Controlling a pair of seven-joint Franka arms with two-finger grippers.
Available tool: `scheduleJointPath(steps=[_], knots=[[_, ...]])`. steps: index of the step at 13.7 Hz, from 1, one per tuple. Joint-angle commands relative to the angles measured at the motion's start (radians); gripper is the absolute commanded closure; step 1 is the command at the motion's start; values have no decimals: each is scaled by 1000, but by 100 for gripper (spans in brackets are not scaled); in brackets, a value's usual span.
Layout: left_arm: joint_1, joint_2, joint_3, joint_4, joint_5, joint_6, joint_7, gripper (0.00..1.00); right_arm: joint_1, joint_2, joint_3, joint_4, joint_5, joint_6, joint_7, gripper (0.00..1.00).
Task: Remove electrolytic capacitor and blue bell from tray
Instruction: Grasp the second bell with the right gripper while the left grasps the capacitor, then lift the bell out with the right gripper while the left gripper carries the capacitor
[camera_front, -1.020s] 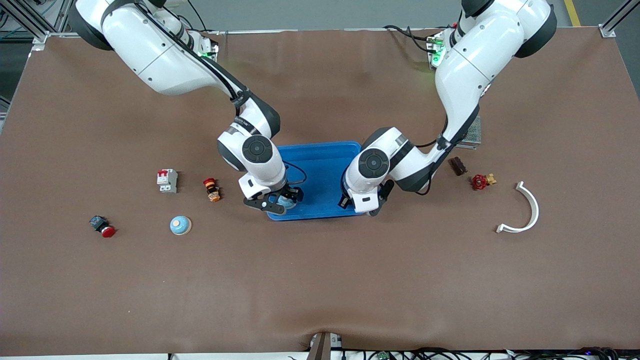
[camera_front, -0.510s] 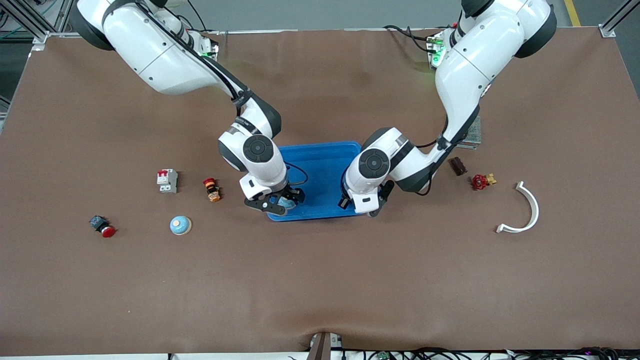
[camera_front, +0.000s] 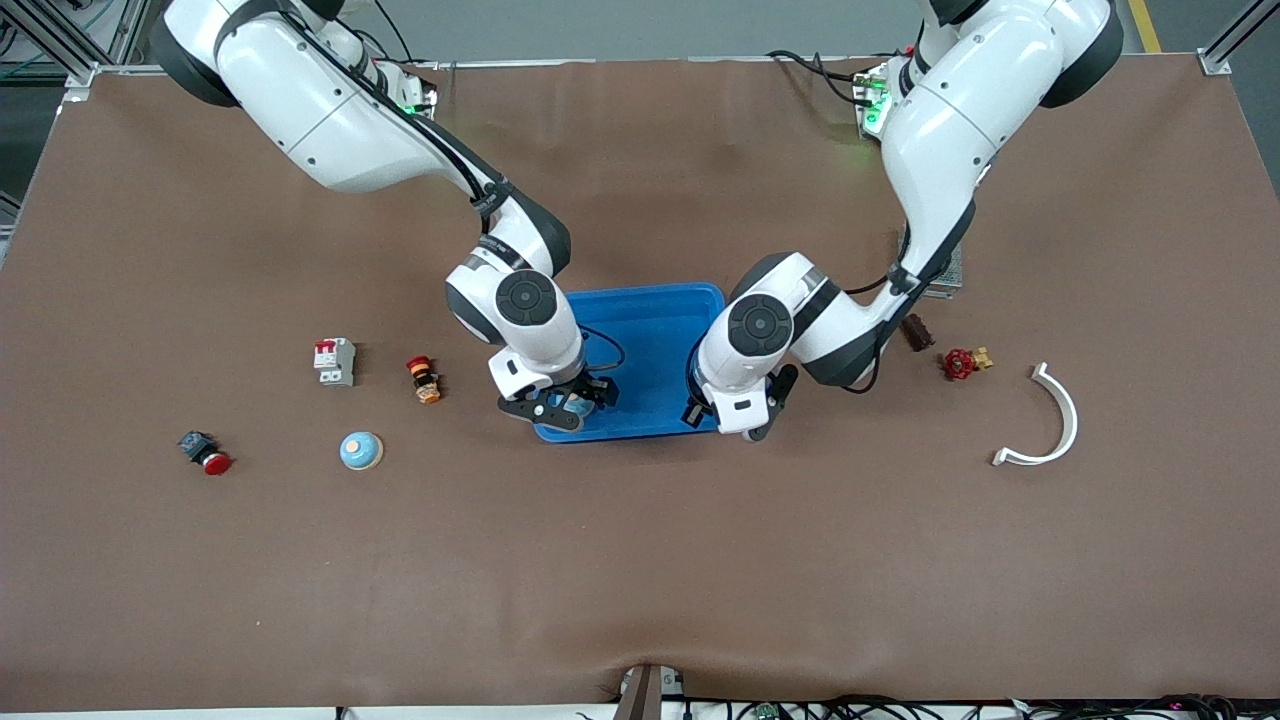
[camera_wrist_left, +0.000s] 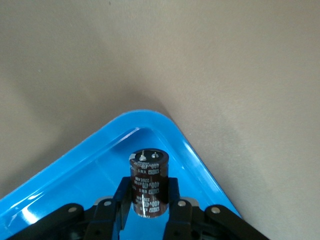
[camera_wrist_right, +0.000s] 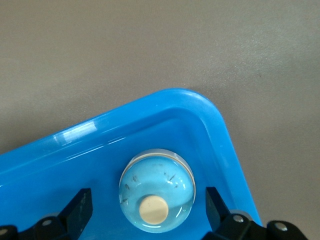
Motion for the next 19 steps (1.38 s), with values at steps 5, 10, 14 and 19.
scheduleJointPath(steps=[5, 10, 14, 19], knots=[[97, -105, -10, -23, -10, -144, 80, 100, 16, 20, -7, 30, -18, -9, 26, 38], [344, -125, -103, -94, -7, -261, 250, 100, 8, 14, -4, 30, -10, -12, 26, 100], [507, -118, -103, -163, 6, -259, 413, 100, 22, 9, 14, 70, -10, -74, 77, 100], [626, -119, -100, -227, 144, -259, 533, 100, -1, -5, 84, 128, -12, -203, 86, 100]])
